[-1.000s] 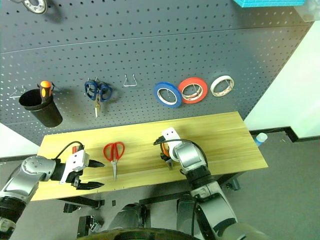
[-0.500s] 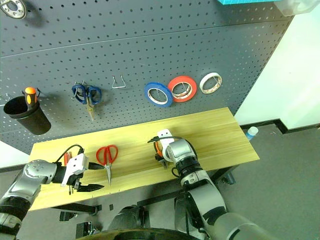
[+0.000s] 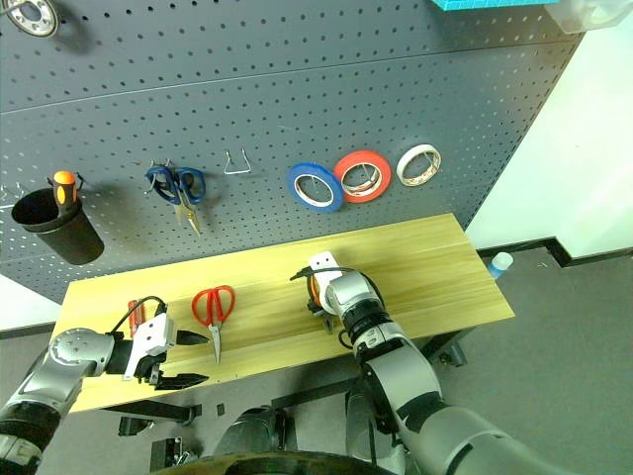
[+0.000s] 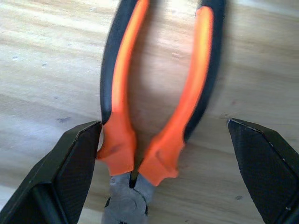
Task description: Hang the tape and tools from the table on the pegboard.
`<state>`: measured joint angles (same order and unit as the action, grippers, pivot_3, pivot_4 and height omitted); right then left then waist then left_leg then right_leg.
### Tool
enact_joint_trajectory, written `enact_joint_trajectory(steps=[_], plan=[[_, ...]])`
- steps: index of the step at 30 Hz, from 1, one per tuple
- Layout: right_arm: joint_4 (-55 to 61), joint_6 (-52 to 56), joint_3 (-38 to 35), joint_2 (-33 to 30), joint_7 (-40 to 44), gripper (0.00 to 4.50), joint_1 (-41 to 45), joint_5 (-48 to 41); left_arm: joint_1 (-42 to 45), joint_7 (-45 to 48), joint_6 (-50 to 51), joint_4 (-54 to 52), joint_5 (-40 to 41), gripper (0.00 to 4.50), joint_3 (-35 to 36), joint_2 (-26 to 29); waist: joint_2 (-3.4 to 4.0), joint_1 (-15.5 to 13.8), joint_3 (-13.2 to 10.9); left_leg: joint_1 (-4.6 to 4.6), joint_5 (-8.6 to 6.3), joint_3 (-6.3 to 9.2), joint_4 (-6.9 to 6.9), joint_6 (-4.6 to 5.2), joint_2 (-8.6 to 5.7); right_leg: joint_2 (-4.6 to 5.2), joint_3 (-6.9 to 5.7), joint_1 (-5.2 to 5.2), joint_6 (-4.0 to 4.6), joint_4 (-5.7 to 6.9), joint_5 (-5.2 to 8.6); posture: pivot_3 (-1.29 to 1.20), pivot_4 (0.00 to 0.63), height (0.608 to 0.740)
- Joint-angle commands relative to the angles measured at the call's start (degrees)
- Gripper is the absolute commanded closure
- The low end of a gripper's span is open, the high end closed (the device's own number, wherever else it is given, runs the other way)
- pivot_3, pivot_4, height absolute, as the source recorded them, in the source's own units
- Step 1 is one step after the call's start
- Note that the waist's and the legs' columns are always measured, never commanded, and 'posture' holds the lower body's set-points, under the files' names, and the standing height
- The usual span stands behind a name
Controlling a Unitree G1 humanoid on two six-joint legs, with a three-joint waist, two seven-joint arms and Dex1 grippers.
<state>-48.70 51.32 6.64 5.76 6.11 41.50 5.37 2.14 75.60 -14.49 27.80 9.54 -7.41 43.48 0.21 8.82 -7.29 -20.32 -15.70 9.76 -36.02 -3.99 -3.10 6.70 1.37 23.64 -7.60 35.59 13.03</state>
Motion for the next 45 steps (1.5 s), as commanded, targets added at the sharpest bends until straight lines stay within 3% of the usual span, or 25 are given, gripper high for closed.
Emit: enact_joint_trajectory(steps=[1, 4, 7, 13, 17, 21, 27, 29, 37, 45], plan=[[-0.51, 0.19, 0.92, -1.86, 0.69, 0.02, -0.05, 0.68, -0.6, -0.34, -1.02, -1.15, 0.82, 0.54, 1.53, -0.06, 0.0, -0.02, 0.0, 0.0, 0.0, 0.0, -0.02, 0.0, 0.0, 0.0, 0.0, -0.01, -0.01, 0.0, 0.01, -0.12, 0.109, 0.732], [0.18, 0.37, 3.32, -3.15, 2.48, 0.02, -1.14, 1.52, -0.65, -0.72, -1.61, -0.6, 0.67, 0.54, 1.41, -0.45, 0.0, -0.01, 0.0, 0.0, 0.0, 0.0, -0.03, 0.0, 0.0, 0.0, 0.0, -0.03, -0.18, -0.01, 0.11, -0.12, 0.109, 0.732], [0.45, 0.46, 4.14, -3.69, 3.48, 0.58, -1.6, 1.48, -0.45, -1.02, -2.21, 0.1, 0.43, 0.54, 1.31, -0.86, 0.0, 0.0, 0.01, 0.04, 0.0, 0.0, -0.01, 0.0, 0.0, 0.0, 0.0, -0.04, -0.19, 0.0, 0.12, -0.12, 0.108, 0.732], [1.86, -0.67, 6.69, -4.35, 6.13, 2.39, -2.27, 1.75, -0.48, -1.25, -2.38, 0.04, 0.4, 0.54, 1.32, -1.15, -0.01, -0.03, 0.01, 0.05, 0.0, 0.01, -0.03, 0.0, 0.0, 0.0, 0.0, -0.07, -0.19, 0.02, 0.12, -0.12, 0.109, 0.732], [4.29, -0.62, 8.09, -4.76, 8.37, 2.39, -2.97, 1.65, -1.22, -2.02, -1.6, -1.58, 1.01, 0.54, 1.7, -1.41, 0.0, -0.02, 0.01, 0.05, 0.0, 0.01, -0.02, 0.0, 0.0, 0.0, 0.0, -0.06, -0.2, 0.01, 0.12, -0.12, 0.109, 0.732], [14.72, -4.8, 14.86, -7.8, 15.21, 2.39, -5.76, 3.16, -2.81, -3.9, -0.2, -4.47, 3.6, 0.54, 3.86, -2.3, 0.0, -0.03, 0.0, -0.02, 0.0, 0.0, 0.01, 0.0, 0.0, 0.0, 0.0, 0.0, -0.2, -0.01, 0.13, -0.12, 0.105, 0.732], [36.42, -31.83, 23.01, -17.83, 23.56, 2.39, -12.36, 6.23, -5.29, -10.58, -0.24, -8.8, 8.56, 0.54, 11.29, -6.05, 0.11, 0.01, -0.11, -0.18, 0.0, -0.03, 0.02, 0.0, 0.0, 0.04, 0.01, 0.14, -0.27, -0.03, 0.17, -0.12, 0.104, 0.732], [41.23, -35.08, 22.31, -18.65, 28.08, 2.39, -13.09, 3.03, -5.35, -13.65, -1.01, -9.1, 9.83, 0.54, 14.02, -7.89, 0.09, -0.01, -0.1, -0.14, 0.0, -0.03, 0.02, -0.01, 0.01, 0.04, 0.01, 0.12, -0.28, -0.02, 0.16, -0.12, 0.102, 0.732], [48.66, -41.18, 14.98, -12.89, 32.43, 2.39, -5.21, -6.69, -5.77, -19.31, -3.78, -12.12, 14.59, 0.54, 21.51, -12.79, -0.02, -0.7, -0.14, -0.14, 0.01, -0.02, -0.08, -0.03, 0.02, 0.03, 0.0, 0.02, -0.21, -0.1, 0.12, -0.1, 0.101, 0.732], [37.43, -48.71, 7.16, -5.16, 26.52, 2.39, 7.89, -8.96, -10.17, -24.55, -2.41, -21.11, 15.04, 0.54, 22.13, -15.92, 0.01, -3.07, -0.18, -0.15, 0.01, -0.02, 0.14, -0.03, 0.04, -0.01, -0.01, 0.13, 0.05, -0.16, -0.01, -0.05, 0.121, 0.732]])
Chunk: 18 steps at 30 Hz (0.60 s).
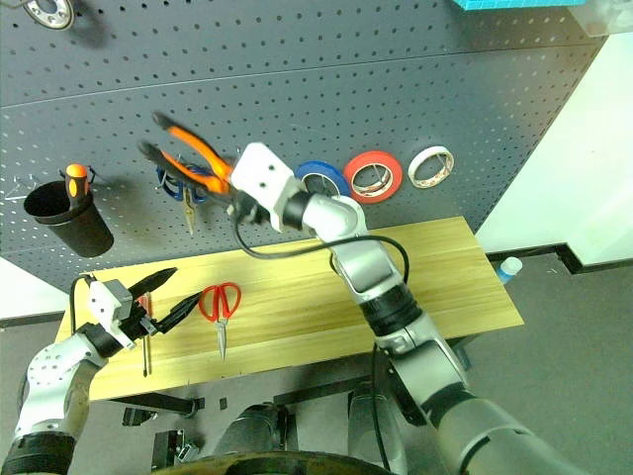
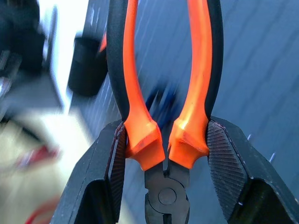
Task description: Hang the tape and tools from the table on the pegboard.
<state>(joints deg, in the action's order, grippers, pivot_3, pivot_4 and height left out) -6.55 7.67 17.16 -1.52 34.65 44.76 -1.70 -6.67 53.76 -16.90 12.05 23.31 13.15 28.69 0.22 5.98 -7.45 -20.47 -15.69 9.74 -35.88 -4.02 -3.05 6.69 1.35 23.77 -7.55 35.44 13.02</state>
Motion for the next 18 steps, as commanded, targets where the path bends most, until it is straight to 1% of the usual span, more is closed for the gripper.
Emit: enact_joint_trajectory(steps=[1, 5, 9, 11, 12, 13, 15, 18], plan=[[-6.73, -6.38, -4.02, 2.62, -2.25, 2.39, 5.85, -2.07, -2.21, -3.63, 0.29, -6.93, 1.34, 0.54, 1.6, -1.74, 0.0, -0.48, -0.16, 0.0, 0.0, -0.03, 0.0, 0.0, 0.0, 0.0, 0.01, 0.0, 0.0, -0.03, 0.0, -0.04, 0.124, 0.732], [-14.87, -11.31, -6.78, 4.15, -1.23, 2.39, 10.45, -4.23, -6.86, -6.89, 1.65, -13.66, 1.62, 0.54, 1.78, -3.59, -0.09, -1.44, -0.87, 0.0, 0.0, -0.03, 0.0, 0.0, 0.0, 0.0, 0.01, -0.02, 0.03, -0.07, 0.0, -0.01, 0.156, 0.732], [-20.01, -15.42, -8.58, 4.84, -1.29, 2.39, 13.08, -5.09, -12.96, -8.54, 2.84, -19.69, 2.29, 0.54, 1.97, -4.35, -0.19, -2.07, -2.5, -0.03, 0.0, -0.05, 0.02, 0.0, 0.0, 0.0, 0.02, 0.03, 0.21, -0.03, 0.1, 0.02, 0.194, 0.732], [-24.55, -18.31, -10.2, 5.16, -1.66, 2.39, 15.27, -5.61, -15.01, -8.99, 3.66, -21.83, 2.38, 0.54, 1.87, -4.3, -0.19, -2.13, -2.99, -0.26, 0.0, -0.04, 0.02, 0.0, 0.01, 0.0, 0.03, 0.28, 0.24, 0.03, 0.11, 0.04, 0.202, 0.732], [-26.38, -19.83, -10.93, 5.16, -1.73, 2.39, 16.15, -5.82, -16.08, -9.33, 4.0, -23.3, 2.43, 0.54, 1.85, -4.33, -0.19, -2.15, -3.16, -0.39, 0.0, -0.04, 0.01, 0.0, 0.01, 0.0, 0.02, 0.43, 0.22, 0.04, 0.1, 0.06, 0.22, 0.732], [-29.05, -21.63, -11.77, 5.15, -1.82, 2.39, 17.38, -6.0, -16.46, -9.69, 4.41, -24.4, 2.53, 0.54, 1.9, -4.32, -0.25, -2.23, -3.7, -0.65, 0.01, -0.04, -0.03, 0.0, 0.0, 0.0, 0.02, 0.69, 0.14, 0.12, 0.04, 0.06, 0.226, 0.732], [-33.47, -24.8, -13.08, 5.1, -2.0, 2.39, 19.37, -6.01, -17.12, -10.29, 5.29, -26.82, 3.16, 0.54, 2.03, -4.38, -0.29, -2.61, -4.52, -0.89, 0.02, -0.02, -0.1, -0.02, 0.0, -0.01, 0.01, 0.92, 0.19, 0.16, -0.01, 0.08, 0.237, 0.732], [-38.54, -27.95, -14.62, 5.16, -2.31, 2.39, 21.9, -6.0, -18.28, -10.61, 6.53, -30.15, 4.06, 0.54, 1.94, -4.17, -0.33, -3.19, -5.25, -0.99, 0.03, -0.04, -0.08, -0.03, 0.0, -0.01, 0.02, 1.01, 0.2, 0.14, -0.02, 0.1, 0.245, 0.732]])
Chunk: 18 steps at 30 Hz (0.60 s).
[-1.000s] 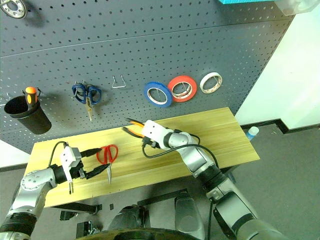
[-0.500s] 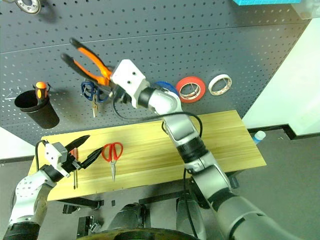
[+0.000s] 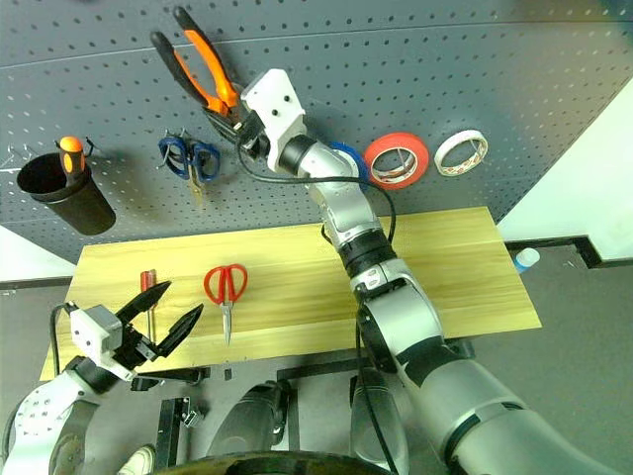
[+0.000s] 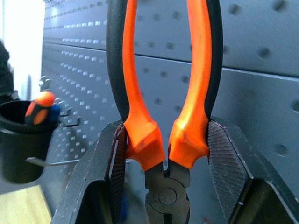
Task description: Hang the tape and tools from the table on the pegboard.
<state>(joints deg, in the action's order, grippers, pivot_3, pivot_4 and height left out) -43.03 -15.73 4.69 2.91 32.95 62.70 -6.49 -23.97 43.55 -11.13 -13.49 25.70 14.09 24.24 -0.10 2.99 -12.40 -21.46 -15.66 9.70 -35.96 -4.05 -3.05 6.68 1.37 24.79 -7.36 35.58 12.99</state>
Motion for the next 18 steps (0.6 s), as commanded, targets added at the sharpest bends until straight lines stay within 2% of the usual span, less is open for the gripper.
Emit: enact_joint_trajectory(steps=[1, 11, 13, 14, 18], plan=[[-3.84, -5.63, -2.57, 0.78, -0.88, 2.39, 4.78, -1.04, -1.32, -0.55, 1.21, -5.48, 1.75, 0.54, 0.99, 0.35, -0.02, -0.32, -0.45, -0.02, 0.0, -0.01, 0.01, 0.0, 0.0, 0.0, 0.0, 0.03, 0.0, -0.01, 0.0, 0.1, 0.247, 0.732], [-11.85, -14.23, -2.73, -0.22, -3.26, 2.39, 5.42, 2.35, -1.15, -0.04, 1.75, -5.36, 1.56, 0.54, 1.39, 0.44, -0.11, -0.51, -1.34, -0.07, 0.01, -0.05, 0.26, -0.02, 0.0, 0.01, 0.01, 0.2, 0.03, -0.01, 0.02, 0.1, 0.249, 0.732], [-12.58, -14.39, -2.98, -0.61, -3.76, 1.66, 5.31, 2.59, -0.82, 0.21, 1.51, -4.82, 1.42, 0.54, 1.26, 0.4, -0.12, -0.5, -1.38, -0.07, 0.02, -0.05, 0.26, -0.04, 0.0, 0.01, 0.01, 0.2, 0.03, -0.01, 0.02, 0.09, 0.246, 0.732], [-12.86, -14.45, -3.12, -0.7, -3.81, 1.48, 5.29, 2.62, -0.58, 0.38, 1.37, -4.47, 1.37, 0.54, 1.22, 0.4, -0.11, -0.5, -1.38, -0.07, 0.02, -0.05, 0.26, -0.04, 0.0, 0.01, 0.01, 0.2, 0.03, 0.0, 0.02, 0.09, 0.245, 0.732], [-12.29, -15.38, -3.03, -0.96, -3.86, 0.22, 4.57, 3.19, 0.65, 1.06, 0.98, -2.99, 1.28, 0.54, 1.13, 0.46, -0.12, -0.5, -1.38, -0.05, 0.08, -0.04, 0.15, -0.14, 0.01, 0.0, 0.01, 0.19, 0.06, 0.14, 0.0, 0.08, 0.236, 0.732]])
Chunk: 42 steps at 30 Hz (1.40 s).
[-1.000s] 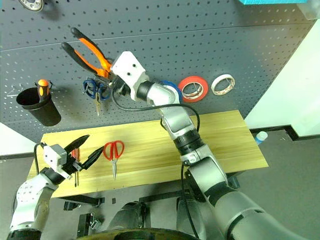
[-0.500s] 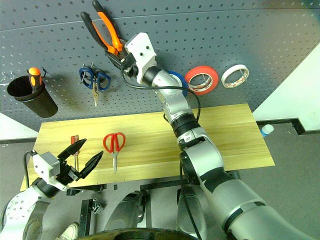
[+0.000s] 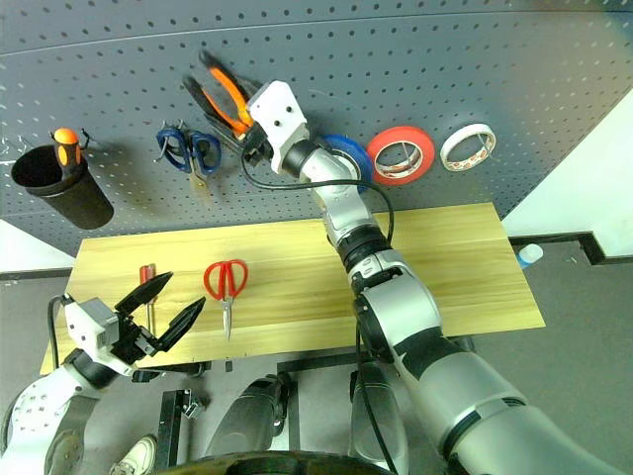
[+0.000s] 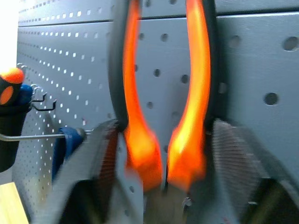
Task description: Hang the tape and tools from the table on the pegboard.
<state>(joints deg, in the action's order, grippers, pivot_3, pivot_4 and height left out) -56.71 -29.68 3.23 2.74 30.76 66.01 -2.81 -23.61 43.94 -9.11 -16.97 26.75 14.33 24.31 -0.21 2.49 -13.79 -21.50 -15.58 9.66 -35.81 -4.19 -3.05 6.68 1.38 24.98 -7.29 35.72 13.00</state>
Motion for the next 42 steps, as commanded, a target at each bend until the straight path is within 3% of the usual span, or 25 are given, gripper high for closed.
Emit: enact_joint_trajectory(steps=[1, 5, 13, 17, 22, 28, 29, 31, 35, 42], plan=[[2.24, -1.82, -1.29, -0.95, -1.77, 0.05, 0.85, -0.12, 0.7, 0.85, -1.17, 0.94, 0.2, 0.54, 0.84, 0.41, 0.0, -0.04, 0.0, 0.0, 0.01, 0.0, -0.09, -0.01, 0.0, 0.0, 0.0, -0.01, 0.05, 0.08, 0.02, 0.08, 0.235, 0.732], [8.83, -1.68, -0.12, -2.17, -1.76, 0.05, -2.1, 0.88, 2.08, 1.29, -1.74, 2.48, -0.11, 0.54, 0.69, 0.21, -0.02, -0.08, 0.01, 0.03, 0.09, 0.03, -0.33, -0.13, -0.01, -0.01, 0.0, -0.08, 0.17, 0.29, 0.08, 0.06, 0.221, 0.732], [42.97, 6.14, 7.57, -10.67, 5.35, 0.05, -20.96, 3.24, 1.36, -3.1, -0.78, 2.47, -2.54, 0.54, 1.68, -0.89, -0.05, 0.14, 0.04, -0.01, 0.12, -0.02, -0.17, -0.2, -0.01, 0.02, 0.04, 0.03, 0.01, 0.25, -0.02, 0.02, 0.205, 0.732], [56.68, 10.57, 9.38, -16.17, 9.83, 0.05, -28.06, 1.17, 0.48, -8.59, 5.07, 0.86, -4.09, 0.54, 0.49, -1.76, -0.06, 0.17, 0.04, -0.04, 0.11, -0.06, -0.16, -0.19, 0.0, 0.03, 0.07, 0.05, -0.01, 0.22, -0.01, 0.01, 0.203, 0.732], [68.03, 18.62, 9.5, -26.34, 20.69, 0.05, -34.94, -7.6, 2.8, -21.76, 20.18, -2.21, -10.88, 0.54, -3.72, -4.03, -0.12, -0.3, 0.06, 0.04, 0.11, -0.02, -0.35, -0.19, -0.01, 0.04, 0.04, -0.24, -0.13, 0.11, 0.2, 0.01, 0.202, 0.732], [71.47, 26.1, 9.26, -36.59, 30.92, 0.05, -43.57, -14.71, 10.68, -34.58, 41.83, -1.71, -17.69, 0.54, -7.84, -6.77, -0.25, -0.71, 0.13, 0.09, 0.12, -0.01, -0.43, -0.19, -0.03, 0.04, -0.01, -0.52, -0.24, -0.24, 0.04, 0.0, 0.191, 0.732], [70.11, 24.51, 9.36, -37.5, 31.65, 0.01, -44.97, -13.61, 12.59, -35.61, 45.37, -1.21, -17.99, 0.38, -8.7, -7.3, -0.26, -0.51, 0.14, 0.1, 0.12, -0.03, -0.41, -0.19, -0.03, 0.04, -0.01, -0.51, -0.26, -0.26, 0.01, 0.0, 0.186, 0.732], [67.43, 23.32, 9.19, -38.07, 32.15, 0.0, -47.02, -12.59, 16.77, -38.22, 53.23, 0.02, -18.15, 0.06, -9.56, -9.07, -0.27, -0.51, 0.15, 0.1, 0.12, -0.02, -0.37, -0.19, -0.03, 0.04, -0.02, -0.51, -0.28, -0.27, -0.02, 0.0, 0.182, 0.732], [63.82, 20.29, 9.04, -37.94, 32.25, 0.0, -48.01, -10.25, 25.37, -45.14, 65.75, 4.48, -20.56, 0.06, -9.27, -13.53, -0.3, -0.37, 0.16, 0.08, 0.12, -0.03, -0.4, -0.21, -0.03, 0.04, -0.04, -0.5, -0.27, -0.31, -0.2, -0.01, 0.172, 0.732], [60.57, 17.05, 9.02, -38.02, 31.93, 0.0, -48.11, -7.34, 33.61, -47.98, 74.5, 8.99, -21.02, 0.06, -9.32, -18.5, -0.37, -0.39, 0.2, 0.06, 0.18, -0.05, -0.42, -0.32, -0.04, 0.05, -0.03, -0.52, -0.31, -0.39, -0.3, -0.03, 0.164, 0.732]])
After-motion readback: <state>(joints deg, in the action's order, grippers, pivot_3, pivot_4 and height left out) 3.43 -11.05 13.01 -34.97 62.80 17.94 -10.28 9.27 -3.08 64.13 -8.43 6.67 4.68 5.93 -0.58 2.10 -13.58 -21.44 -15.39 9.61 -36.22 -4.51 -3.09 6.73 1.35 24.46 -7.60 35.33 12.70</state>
